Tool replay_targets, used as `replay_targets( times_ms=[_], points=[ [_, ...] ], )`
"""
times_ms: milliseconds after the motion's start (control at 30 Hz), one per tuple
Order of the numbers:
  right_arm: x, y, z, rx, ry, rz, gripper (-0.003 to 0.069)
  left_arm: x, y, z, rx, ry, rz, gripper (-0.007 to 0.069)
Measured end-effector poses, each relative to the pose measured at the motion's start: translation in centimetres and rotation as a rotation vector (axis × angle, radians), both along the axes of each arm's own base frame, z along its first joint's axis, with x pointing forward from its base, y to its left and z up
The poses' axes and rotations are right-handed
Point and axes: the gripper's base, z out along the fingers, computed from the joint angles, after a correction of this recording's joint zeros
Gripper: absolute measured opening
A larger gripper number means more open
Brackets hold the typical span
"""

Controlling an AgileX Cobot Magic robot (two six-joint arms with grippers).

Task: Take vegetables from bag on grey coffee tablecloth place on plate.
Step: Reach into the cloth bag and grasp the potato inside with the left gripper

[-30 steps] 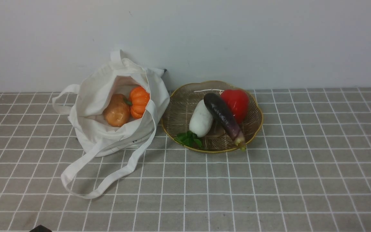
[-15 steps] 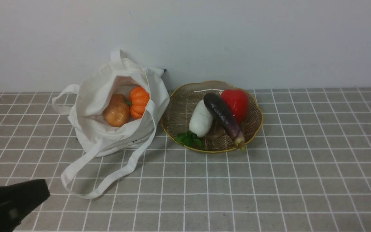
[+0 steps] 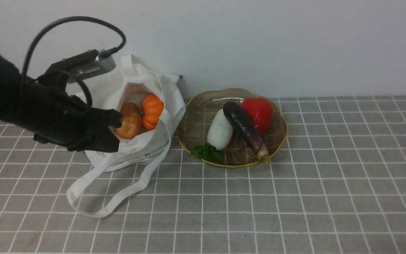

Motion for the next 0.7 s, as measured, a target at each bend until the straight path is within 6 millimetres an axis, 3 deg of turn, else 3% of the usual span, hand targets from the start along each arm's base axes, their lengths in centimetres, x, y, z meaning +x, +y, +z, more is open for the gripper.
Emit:
replay_targets(
  times_ms=[133,200,267,367,433,500,533,700],
  points=[
    [0.0,0.0,0.0,0.000,0.000,0.000,-0.0015,4.4,-0.9,-2.3,0.053,-0.021,0.002,0.0044],
    [0.0,0.0,0.0,0.000,0.000,0.000,-0.0015,5.2,-1.1,-2.8,0.060,-0.025,0.003,0.0058],
    [0.0,0.0,0.0,0.000,0.000,0.000,-0.0015,7.4,-1.3,-4.0,0.076,-0.029,0.004,0.0118],
    [0.0,0.0,0.0,0.000,0.000,0.000,-0.0015,8.9,-1.4,-5.2,0.092,-0.026,0.001,0.0179],
    [0.0,0.0,0.0,0.000,0.000,0.000,-0.0015,10.5,-1.4,-6.9,0.119,-0.015,-0.009,0.0276],
    [0.0,0.0,0.0,0.000,0.000,0.000,-0.0015,11.0,-1.3,-7.5,0.136,-0.014,-0.015,0.0322],
    [0.0,0.0,0.0,0.006,0.000,-0.001,-0.0015,11.6,-1.2,-8.0,0.167,-0.024,-0.017,0.0391],
    [0.0,0.0,0.0,0.030,-0.001,-0.006,-0.0015,12.3,-0.5,-7.9,0.254,-0.082,-0.016,0.0521]
  ],
)
